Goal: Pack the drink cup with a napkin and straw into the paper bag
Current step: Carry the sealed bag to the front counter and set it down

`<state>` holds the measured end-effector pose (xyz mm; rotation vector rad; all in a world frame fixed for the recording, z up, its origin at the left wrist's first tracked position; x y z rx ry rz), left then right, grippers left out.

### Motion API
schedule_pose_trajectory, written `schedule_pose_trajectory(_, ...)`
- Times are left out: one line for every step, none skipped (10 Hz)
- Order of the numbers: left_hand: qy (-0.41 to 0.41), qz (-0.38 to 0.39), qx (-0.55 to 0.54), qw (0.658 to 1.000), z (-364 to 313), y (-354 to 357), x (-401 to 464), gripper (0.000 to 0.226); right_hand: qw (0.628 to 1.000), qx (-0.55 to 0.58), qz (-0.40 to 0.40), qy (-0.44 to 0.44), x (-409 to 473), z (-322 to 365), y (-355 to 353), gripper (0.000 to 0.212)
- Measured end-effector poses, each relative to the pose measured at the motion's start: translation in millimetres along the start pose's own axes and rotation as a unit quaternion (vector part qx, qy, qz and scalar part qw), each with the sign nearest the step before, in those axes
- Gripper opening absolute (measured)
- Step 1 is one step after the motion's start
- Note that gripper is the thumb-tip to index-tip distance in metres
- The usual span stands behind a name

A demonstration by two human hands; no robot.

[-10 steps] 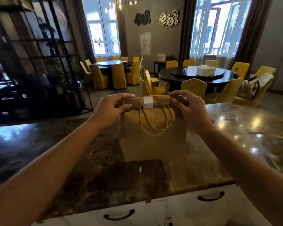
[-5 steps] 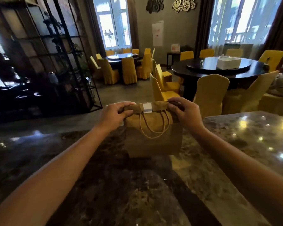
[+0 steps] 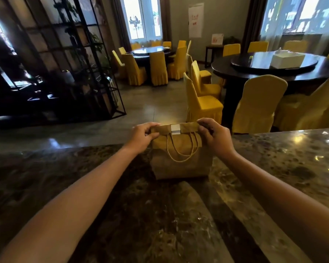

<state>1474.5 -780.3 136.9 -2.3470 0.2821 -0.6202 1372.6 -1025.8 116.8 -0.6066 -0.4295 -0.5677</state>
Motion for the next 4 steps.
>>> schedule_pose_trajectory(-0.011, 0.015, 0.003, 1.000, 5, -3, 9, 0.038, 1.000, -0.028, 0.007, 0.011, 10, 0, 2, 0.030)
schedule_pose_trajectory(-0.047, 0.038, 0.015, 0.998, 8, -8, 13, 0.045, 0.997, -0.054, 0.028, 0.036, 13, -1, 3, 0.039)
schedule_pose_trajectory(-0.046, 0.087, 0.062, 0.993, 10, -11, 17, 0.064, 0.993, -0.097, 0.034, 0.053, 14, 3, -1, 0.048)
schedule_pose_trajectory(-0.020, 0.073, 0.082, 0.994, -10, -28, 18, 0.073, 0.989, -0.145, 0.020, 0.019, 20, 31, -9, 0.056)
Point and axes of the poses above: each hand's wrist, its own x-axis towards the middle knuckle, its own y-axis out of the palm, z = x × y, the point moved 5 cm from there along x, towards the middle knuckle, and after that the axes turned 7 degrees about -z, right-handed, at the moved point
